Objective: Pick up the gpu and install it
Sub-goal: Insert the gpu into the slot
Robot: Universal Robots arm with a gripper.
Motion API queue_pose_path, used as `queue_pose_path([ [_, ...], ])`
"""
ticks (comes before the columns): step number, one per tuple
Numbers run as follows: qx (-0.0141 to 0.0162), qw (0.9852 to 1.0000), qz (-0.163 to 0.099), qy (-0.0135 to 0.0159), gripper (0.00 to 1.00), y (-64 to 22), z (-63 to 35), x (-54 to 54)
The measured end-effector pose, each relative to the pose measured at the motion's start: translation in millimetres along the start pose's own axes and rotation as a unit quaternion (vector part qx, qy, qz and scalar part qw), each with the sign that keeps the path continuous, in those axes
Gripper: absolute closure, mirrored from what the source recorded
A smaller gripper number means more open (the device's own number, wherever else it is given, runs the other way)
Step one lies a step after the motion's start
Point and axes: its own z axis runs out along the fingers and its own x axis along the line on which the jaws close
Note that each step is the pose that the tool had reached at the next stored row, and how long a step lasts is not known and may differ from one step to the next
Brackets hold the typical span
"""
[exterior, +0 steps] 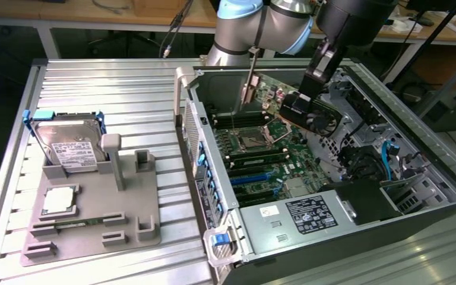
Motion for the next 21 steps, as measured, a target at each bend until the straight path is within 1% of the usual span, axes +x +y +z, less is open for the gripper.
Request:
queue_pose_path([
  [9, -0.0004, 0.9998, -0.022, 0.0006, 0.73, 0.0, 0.0, 0.0],
  [21, -0.0010, 0.9988, -0.049, 0.0014, 0.73, 0.0, 0.0, 0.0],
])
